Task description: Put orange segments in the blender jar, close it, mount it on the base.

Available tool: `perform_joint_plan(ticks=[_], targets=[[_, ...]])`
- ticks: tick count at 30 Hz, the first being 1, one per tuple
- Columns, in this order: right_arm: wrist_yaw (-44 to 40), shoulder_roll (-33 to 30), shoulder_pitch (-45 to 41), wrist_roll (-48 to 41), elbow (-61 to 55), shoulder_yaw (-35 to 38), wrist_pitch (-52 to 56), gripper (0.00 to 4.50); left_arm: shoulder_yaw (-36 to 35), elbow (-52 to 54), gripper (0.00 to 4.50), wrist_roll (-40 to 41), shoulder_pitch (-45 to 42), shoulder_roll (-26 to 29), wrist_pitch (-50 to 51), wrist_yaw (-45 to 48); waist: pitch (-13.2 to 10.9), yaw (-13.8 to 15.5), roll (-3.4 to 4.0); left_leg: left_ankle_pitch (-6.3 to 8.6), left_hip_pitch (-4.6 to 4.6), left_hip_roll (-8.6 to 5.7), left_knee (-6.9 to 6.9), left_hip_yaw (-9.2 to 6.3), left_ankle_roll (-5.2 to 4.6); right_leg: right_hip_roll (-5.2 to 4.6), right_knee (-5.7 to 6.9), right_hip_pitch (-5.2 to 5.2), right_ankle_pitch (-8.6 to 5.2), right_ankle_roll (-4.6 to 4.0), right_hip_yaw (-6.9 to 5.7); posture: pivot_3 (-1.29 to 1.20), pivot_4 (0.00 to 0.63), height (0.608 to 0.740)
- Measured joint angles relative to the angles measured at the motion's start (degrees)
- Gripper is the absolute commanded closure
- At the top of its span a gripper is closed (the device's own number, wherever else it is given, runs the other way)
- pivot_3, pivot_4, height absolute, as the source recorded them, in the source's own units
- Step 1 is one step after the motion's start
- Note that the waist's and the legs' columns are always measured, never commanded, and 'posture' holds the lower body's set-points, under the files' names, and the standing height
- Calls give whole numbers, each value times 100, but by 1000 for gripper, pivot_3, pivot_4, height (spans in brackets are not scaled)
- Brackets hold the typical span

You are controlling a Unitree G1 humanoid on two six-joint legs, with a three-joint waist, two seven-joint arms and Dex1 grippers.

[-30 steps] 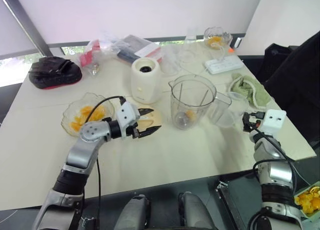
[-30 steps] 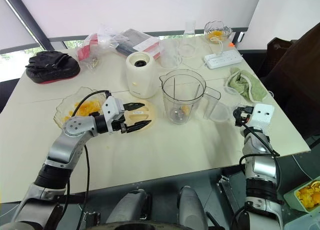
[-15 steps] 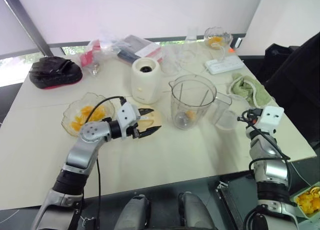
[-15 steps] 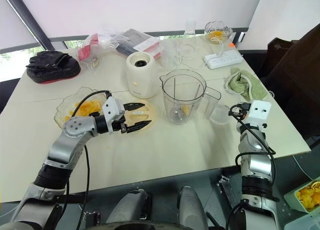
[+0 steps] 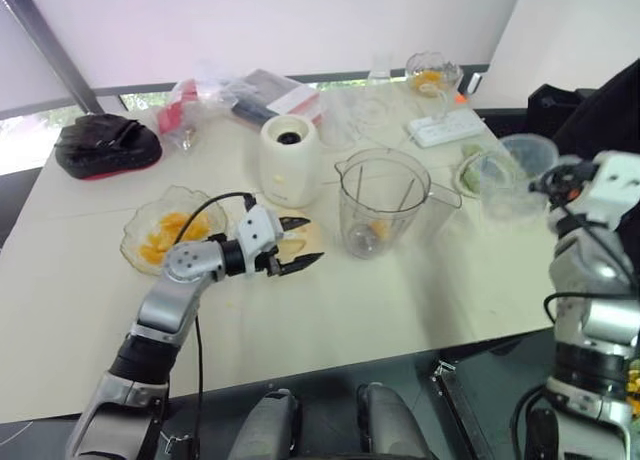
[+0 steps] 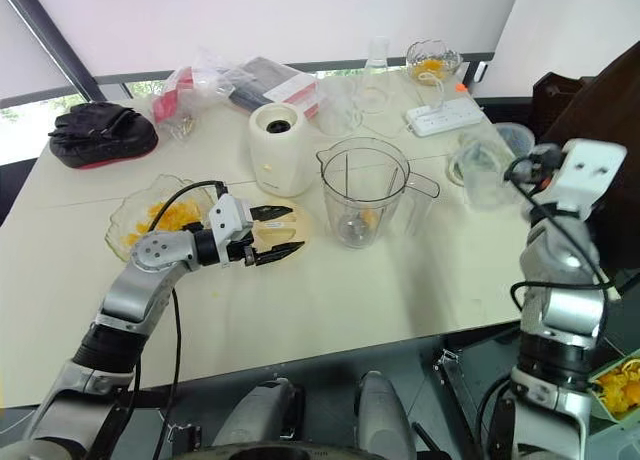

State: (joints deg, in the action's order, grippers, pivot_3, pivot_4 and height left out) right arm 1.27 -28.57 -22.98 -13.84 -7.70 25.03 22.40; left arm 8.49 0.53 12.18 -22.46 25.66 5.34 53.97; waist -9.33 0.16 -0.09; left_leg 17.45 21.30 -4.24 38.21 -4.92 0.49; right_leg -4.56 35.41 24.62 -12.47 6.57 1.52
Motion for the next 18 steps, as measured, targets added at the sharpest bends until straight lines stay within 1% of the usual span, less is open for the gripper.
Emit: perform_joint_plan(ticks=[4, 10, 18], targets=[[-278, -379, -511, 0, -17, -93, 231, 4411, 28, -83, 1159, -31, -48, -34, -92, 8, -1, 2, 2, 2, 2, 0, 0, 6, -4, -3, -2, 2, 0, 0, 0, 0, 150, 740], [-923, -883, -1194, 7, -266, -632, 467, 4411, 137, -176, 1159, -47, -48, -92, -196, 2, -3, 0, 4, 4, 7, 0, 0, 5, -7, -4, -3, 8, 0, 0, 0, 0, 150, 740], [-1551, -1200, -1298, 252, -740, -1353, 596, 4411, 149, -204, 1159, -84, -46, -89, -242, -44, -4, 35, 3, 4, 12, -1, 1, 6, -7, -8, -12, 8, 0, 0, 0, 0, 150, 740]])
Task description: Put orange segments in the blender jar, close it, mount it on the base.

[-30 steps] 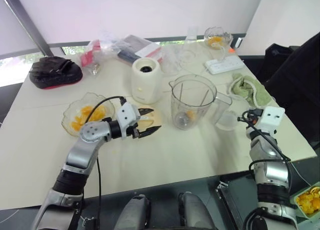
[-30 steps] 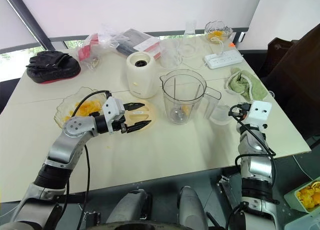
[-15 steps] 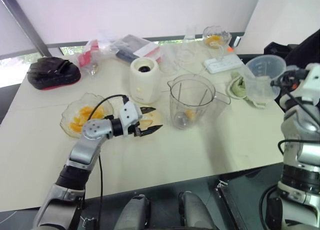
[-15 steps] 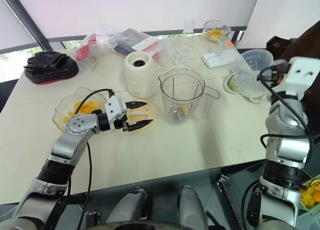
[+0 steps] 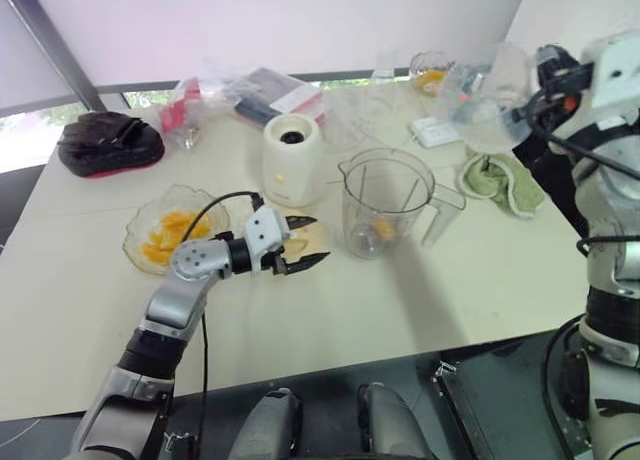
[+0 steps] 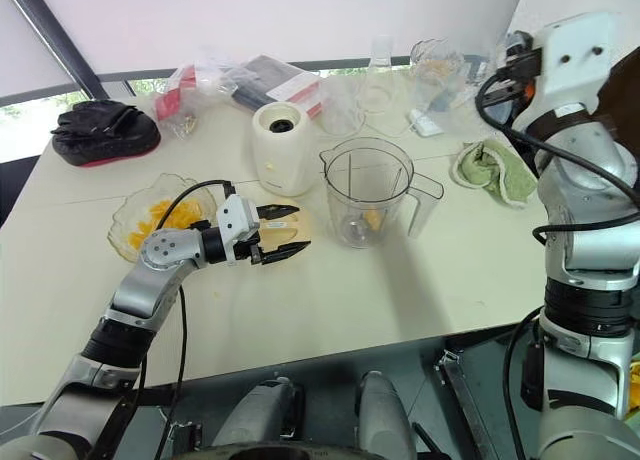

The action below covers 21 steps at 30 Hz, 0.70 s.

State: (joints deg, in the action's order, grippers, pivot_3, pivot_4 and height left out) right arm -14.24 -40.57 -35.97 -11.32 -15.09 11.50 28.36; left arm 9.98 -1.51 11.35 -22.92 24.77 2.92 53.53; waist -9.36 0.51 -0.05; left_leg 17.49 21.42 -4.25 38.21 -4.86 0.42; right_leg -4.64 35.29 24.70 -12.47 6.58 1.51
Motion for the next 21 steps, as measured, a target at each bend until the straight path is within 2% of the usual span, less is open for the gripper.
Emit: perform_joint_plan(ticks=[6, 21], targets=[[-368, -313, 69, 478, -180, -370, -258, 4411, 2, 1, 1159, -63, 2, 4, 0, -6, 0, 5, -1, 0, 1, 0, 0, 0, 0, 0, -3, 1, 0, 0, -1, 0, 150, 740], [-818, -442, 172, 1536, -233, -826, -1141, 4411, 3, 5, 1159, -73, 2, 22, 2, -5, -1, 3, -2, -4, 1, 0, 0, 0, 7, 0, -4, 1, 0, 0, -1, 0, 150, 740]])
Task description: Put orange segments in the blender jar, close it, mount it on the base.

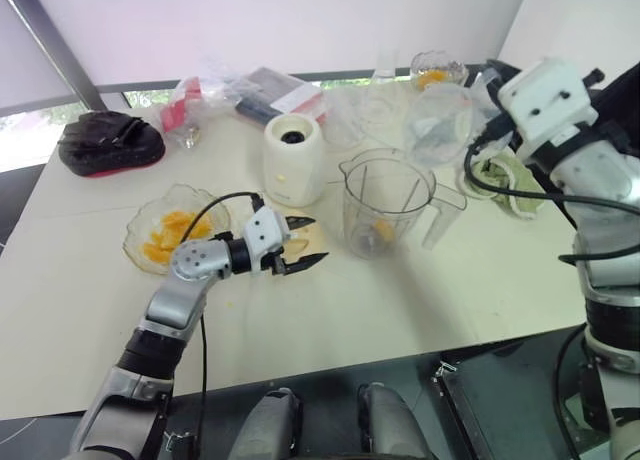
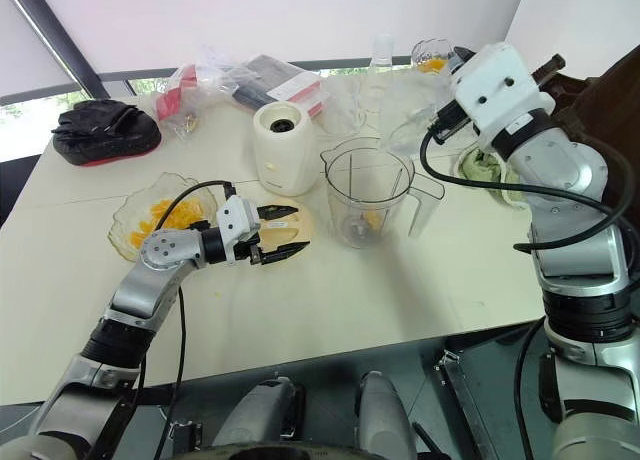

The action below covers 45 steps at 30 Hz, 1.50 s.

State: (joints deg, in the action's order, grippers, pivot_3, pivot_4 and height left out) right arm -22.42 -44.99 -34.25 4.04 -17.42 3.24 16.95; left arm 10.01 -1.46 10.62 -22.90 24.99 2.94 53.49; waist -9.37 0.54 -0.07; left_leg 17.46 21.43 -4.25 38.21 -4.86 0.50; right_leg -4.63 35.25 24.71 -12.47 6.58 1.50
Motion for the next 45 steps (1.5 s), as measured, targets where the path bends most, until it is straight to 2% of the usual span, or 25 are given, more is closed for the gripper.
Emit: perform_joint_plan(ticks=[8, 16, 25, 29, 32, 34, 38, 45], targets=[[-142, 18, 77, 258, 64, -26, -346, 4411, 0, 13, 1159, -12, 0, 10, 8, -15, 0, 2, 0, -1, 0, 0, 0, 0, 1, 0, -1, 0, 0, 0, 0, 0, 150, 740], [-53, 532, 224, -41, 75, 302, 284, 4411, 2, 49, 1159, -12, 0, 46, 15, -14, -1, 11, -1, -2, 1, 0, 0, -2, 4, -2, -1, 0, 0, 0, 0, 0, 150, 740], [682, 1603, 146, -984, -8, 1431, 2034, 4411, 16, 49, 1159, -12, -1, 63, 14, 11, -1, 6, 0, -1, 1, 0, -2, -4, 2, -2, 1, 2, 0, 0, 1, 0, 150, 740], [1226, 2112, -62, -1553, -16, 2215, 2691, 4411, 32, 51, 1159, -13, -1, 69, 16, 21, -2, 7, 1, 0, 1, 0, -5, -5, 0, -2, 3, 4, 0, -1, 1, 0, 150, 740], [1708, 2541, -121, -1894, 106, 2901, 2771, 4411, 34, 55, 1159, -13, -1, 79, 21, 23, -1, 11, 0, 1, 1, -1, -6, -6, -1, -3, 3, 4, 0, 0, 0, 0, 150, 740], [1963, 2682, -37, -1997, 338, 3237, 2660, 4411, 34, 57, 1159, -13, 0, 83, 23, 23, -1, 13, 1, 1, 1, -2, -6, -5, -2, -4, 3, 5, 0, 0, 0, 0, 150, 740], [2268, 3101, 588, -2021, 1039, 3670, 1620, 4411, 33, 71, 1159, -13, 35, 105, 19, 18, -2, -15, 6, 3, 0, -2, -10, 2, -5, -3, 7, 8, 1, 0, 2, 0, 150, 740], [2391, 3334, 871, -2101, 2085, 3754, 64, 4411, 31, 110, 1159, -14, 97, 161, -18, -3, -12, -173, 32, 3, -4, 2, -10, 7, -6, 1, 24, 16, 1, 0, 3, 0, 150, 740]])
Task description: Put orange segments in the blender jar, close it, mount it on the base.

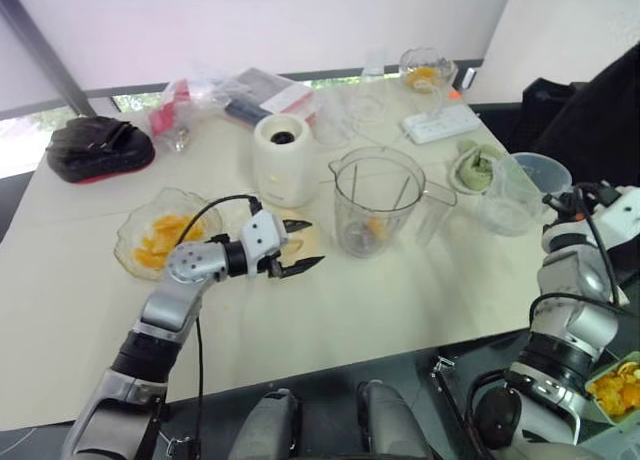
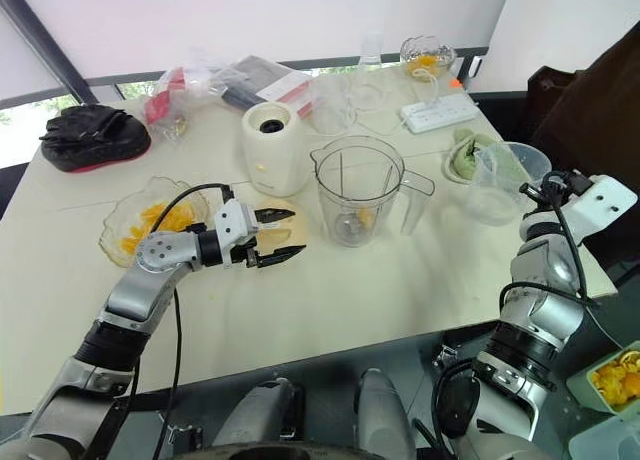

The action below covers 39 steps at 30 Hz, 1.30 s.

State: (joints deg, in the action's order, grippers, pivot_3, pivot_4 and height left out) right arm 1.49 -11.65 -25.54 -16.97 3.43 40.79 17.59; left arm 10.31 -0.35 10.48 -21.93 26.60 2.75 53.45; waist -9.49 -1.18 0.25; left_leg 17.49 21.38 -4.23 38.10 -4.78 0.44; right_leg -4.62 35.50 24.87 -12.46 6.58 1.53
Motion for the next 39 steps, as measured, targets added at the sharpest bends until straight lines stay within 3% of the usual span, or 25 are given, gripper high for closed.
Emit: perform_joint_plan(ticks=[20, 23, 30, 39], targets=[[176, 6, 26, -64, 1972, -535, -1657, 4411, -54, 139, 1159, -1, 384, 276, -178, -127, -2, 20, 5, 0, 0, -2, -1, 0, 0, -3, -1, 0, 0, 0, 1, 0, 150, 740], [200, -10, 26, -68, 2023, -612, -1742, 3605, -54, 163, 1159, -1, 397, 277, -178, -140, -2, 14, 5, 0, 0, -1, -1, -1, 0, -2, 0, 0, 0, 0, 1, 0, 150, 740], [290, -64, 145, -52, 2040, -733, -1801, 67, -53, 173, 1159, -1, 433, 316, -178, -151, -1, 16, 5, 0, 0, -1, -1, -1, 0, -3, -1, 0, 0, 0, 2, 0, 150, 740], [475, -87, 598, -10, 1949, -884, -1745, 67, -46, 174, 1159, -1, 431, 307, -187, -175, -1, 17, 5, 0, 0, -1, -1, -1, 0, -3, -1, 0, 0, 0, 2, 0, 150, 740]])
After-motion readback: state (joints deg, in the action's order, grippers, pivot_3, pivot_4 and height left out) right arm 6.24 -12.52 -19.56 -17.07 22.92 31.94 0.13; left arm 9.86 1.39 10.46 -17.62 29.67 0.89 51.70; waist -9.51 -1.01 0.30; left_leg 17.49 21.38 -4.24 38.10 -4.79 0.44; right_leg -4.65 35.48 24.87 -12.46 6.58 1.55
